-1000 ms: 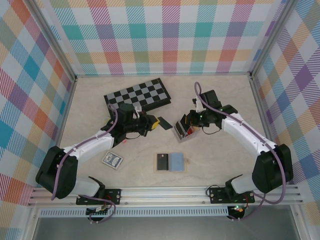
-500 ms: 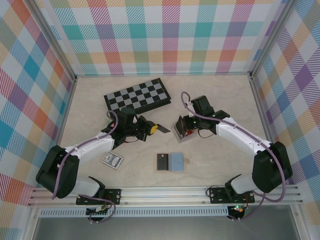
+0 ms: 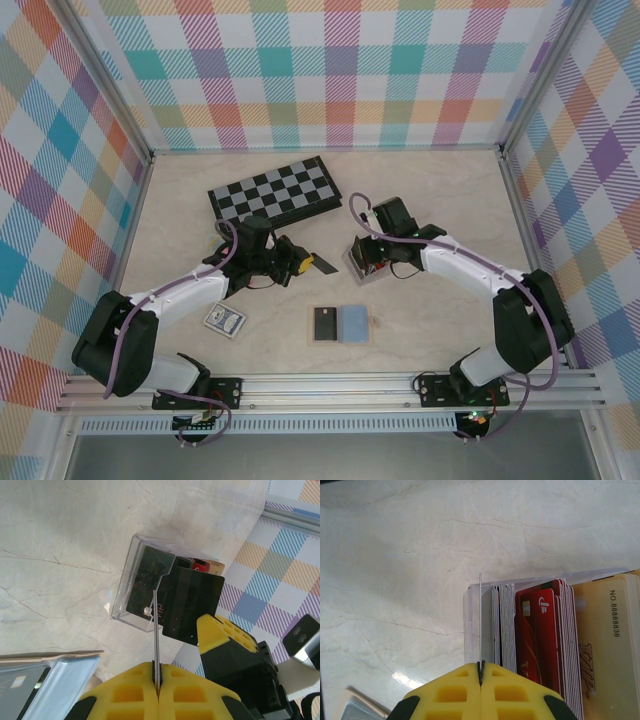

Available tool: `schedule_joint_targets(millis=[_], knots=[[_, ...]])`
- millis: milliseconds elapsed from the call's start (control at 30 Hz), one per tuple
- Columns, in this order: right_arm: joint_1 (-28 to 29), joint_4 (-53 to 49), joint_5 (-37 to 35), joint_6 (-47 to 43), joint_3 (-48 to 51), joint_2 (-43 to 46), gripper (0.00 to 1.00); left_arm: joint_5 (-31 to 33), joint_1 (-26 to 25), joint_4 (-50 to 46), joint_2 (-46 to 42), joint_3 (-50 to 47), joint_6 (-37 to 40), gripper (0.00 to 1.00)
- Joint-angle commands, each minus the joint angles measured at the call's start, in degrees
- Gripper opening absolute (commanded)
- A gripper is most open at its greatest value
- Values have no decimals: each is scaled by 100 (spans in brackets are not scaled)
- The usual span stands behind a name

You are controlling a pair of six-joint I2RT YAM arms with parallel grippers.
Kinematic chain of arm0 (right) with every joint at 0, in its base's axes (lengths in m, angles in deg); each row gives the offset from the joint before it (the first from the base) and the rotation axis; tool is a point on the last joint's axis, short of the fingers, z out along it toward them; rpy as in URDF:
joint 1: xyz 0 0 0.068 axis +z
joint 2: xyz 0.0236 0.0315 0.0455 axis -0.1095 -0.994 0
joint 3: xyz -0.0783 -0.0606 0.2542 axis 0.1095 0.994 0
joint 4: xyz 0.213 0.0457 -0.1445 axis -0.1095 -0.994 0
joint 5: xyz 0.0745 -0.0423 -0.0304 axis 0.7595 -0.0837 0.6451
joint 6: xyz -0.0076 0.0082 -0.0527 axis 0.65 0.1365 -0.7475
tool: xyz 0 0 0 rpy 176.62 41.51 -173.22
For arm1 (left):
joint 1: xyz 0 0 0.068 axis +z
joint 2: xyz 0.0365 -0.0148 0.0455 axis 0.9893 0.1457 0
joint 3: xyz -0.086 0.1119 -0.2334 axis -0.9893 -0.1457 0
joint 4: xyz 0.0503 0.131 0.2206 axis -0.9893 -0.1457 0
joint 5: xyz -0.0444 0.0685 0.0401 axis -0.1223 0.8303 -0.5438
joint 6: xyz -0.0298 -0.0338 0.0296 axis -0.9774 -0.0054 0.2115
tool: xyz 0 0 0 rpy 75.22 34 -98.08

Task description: Put the credit cards into the card holder

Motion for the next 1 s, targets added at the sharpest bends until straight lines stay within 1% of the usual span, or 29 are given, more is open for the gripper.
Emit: schedule_joint_targets(millis=[0,167,267,367,433,500,533,600,633,667,700,767,867,900,967], knots=[[97,267,-155,-164,147,-121,4,-26,86,-108,-91,154,177,0],[239,734,-501,-255,443,-126,5,-66,81,-121,-117,193,297,0],[258,1008,-484,-321,622,-93,6,-80,85,-107,-116,187,308,0],[275,904,-492,-261,637,3,16,-105,85,-80,-124,191,379,0],[275,717,-560,-53,620,187,25,-131,86,-80,-124,244,525,0],[275,315,-650,200,471,359,30,-177,83,-42,-125,297,714,0],[271,45,-718,378,359,448,34,-220,85,-11,-121,315,844,0],[268,-354,-653,628,197,658,37,-295,86,95,-126,361,1108,0],[251,-444,-540,799,176,819,42,-370,78,244,-133,358,1245,0],[213,-531,-385,976,151,980,45,-448,78,364,-135,361,1337,0],[123,-563,-60,1164,136,1149,45,-565,78,542,-155,378,1459,0],[-92,-502,847,1469,124,1466,49,-821,78,867,-207,434,1773,0],[-300,-403,2144,1751,-18,1681,56,-1064,69,998,-301,563,2219,0],[-305,-439,2493,1781,-117,1691,57,-1108,69,1003,-326,612,2336,0],[-309,-500,2873,1870,-260,1699,60,-1221,69,1170,-373,645,2444,0]])
